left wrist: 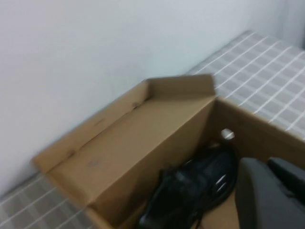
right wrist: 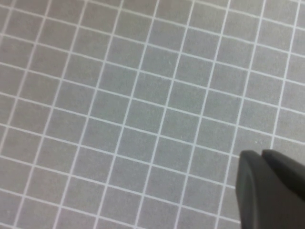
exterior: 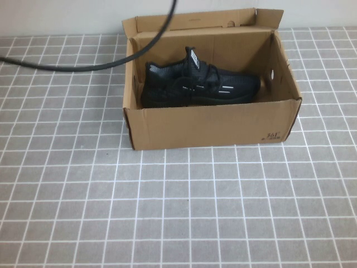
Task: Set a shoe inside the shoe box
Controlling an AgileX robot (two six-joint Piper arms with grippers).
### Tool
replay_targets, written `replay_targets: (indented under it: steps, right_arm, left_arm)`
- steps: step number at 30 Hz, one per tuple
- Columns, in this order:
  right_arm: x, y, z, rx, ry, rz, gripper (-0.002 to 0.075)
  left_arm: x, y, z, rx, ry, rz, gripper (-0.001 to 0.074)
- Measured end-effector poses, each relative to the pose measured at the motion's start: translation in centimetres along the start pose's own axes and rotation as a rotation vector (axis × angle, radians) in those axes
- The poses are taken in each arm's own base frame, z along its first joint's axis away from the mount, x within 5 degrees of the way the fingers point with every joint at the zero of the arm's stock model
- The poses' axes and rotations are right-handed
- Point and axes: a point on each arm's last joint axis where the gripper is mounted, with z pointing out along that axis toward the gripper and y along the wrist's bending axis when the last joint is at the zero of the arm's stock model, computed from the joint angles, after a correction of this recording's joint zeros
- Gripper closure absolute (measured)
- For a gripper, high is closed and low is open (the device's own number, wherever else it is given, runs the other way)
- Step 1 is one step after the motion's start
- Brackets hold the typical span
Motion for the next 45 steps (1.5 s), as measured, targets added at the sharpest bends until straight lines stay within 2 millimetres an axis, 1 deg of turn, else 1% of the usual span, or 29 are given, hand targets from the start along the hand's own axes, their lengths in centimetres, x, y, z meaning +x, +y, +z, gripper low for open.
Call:
replay_targets:
  steps: [2,4,8,11,12,16,19,21,24,27,29,33,37,40,45]
  right_arm:
    - [0.5,-0.3,-1.0,-0.022,-0.032,0.01,0.0742]
    - [1.0,-0.7,-2.0,-0.051,-0.064,0.012,0.0742]
    - [2.7,-1.7,-4.6,-0.112,-0.153,0.008,0.0743]
    - [4.3,-2.7,-6.6,-0.156,-0.232,-0.001,0.0742]
    - [4.8,-3.0,-7.1,-0.168,-0.253,-0.002,0.0742]
    - [6.3,-3.6,-8.5,-0.213,-0.309,-0.019,0.0742]
    - [7.2,-4.0,-9.2,-0.235,-0.343,-0.051,0.0742]
    - [7.7,-4.3,-9.7,-0.243,-0.368,-0.061,0.0742]
    - [8.7,-4.8,-10.0,-0.253,-0.397,-0.063,0.0742]
    - [9.3,-4.8,-9.4,-0.259,-0.415,-0.063,0.0742]
    - [9.4,-4.5,-8.3,-0.266,-0.402,-0.066,0.0742]
    - [9.6,-3.5,-5.4,-0.308,-0.361,-0.066,0.0742]
    - [9.2,-2.4,-2.9,-0.365,-0.44,-0.051,0.0742]
    - [8.5,-1.9,-1.9,-0.406,-0.556,-0.036,0.0742]
    - [7.6,-1.3,-0.9,-0.467,-0.748,-0.015,0.0742]
  left_arm:
    - [0.5,-0.1,-1.3,-0.072,0.031,-0.01,0.0735]
    - [1.2,-0.8,-3.0,-0.118,0.041,-0.017,0.0735]
    - [4.0,-3.1,-6.4,-0.194,0.007,-0.06,0.0735]
    - [6.9,-5.5,-9.5,-0.27,-0.078,-0.087,0.0735]
    - [8.2,-6.1,-10.1,-0.292,-0.098,-0.099,0.0735]
    - [12.8,-9.3,-13.7,-0.369,-0.208,-0.126,0.0735]
    - [16.8,-11.2,-15.3,-0.429,-0.271,-0.132,0.0736]
    - [19.0,-12.2,-15.9,-0.462,-0.309,-0.133,0.0736]
    - [22.4,-13.5,-16.3,-0.495,-0.338,-0.134,0.0736]
    - [25.2,-14.2,-16.3,-0.531,-0.364,-0.136,0.0736]
    - [26.9,-14.3,-16.0,-0.567,-0.384,-0.146,0.0736]
    - [29.6,-14.2,-15.1,-0.613,-0.399,-0.239,0.0736]
    - [32.2,-14.4,-14.0,-0.619,-0.341,-0.325,0.0736]
    - [33.5,-14.5,-13.4,-0.613,-0.288,-0.352,0.0736]
    - [34.1,-14.7,-12.7,-0.571,-0.213,-0.38,0.0736]
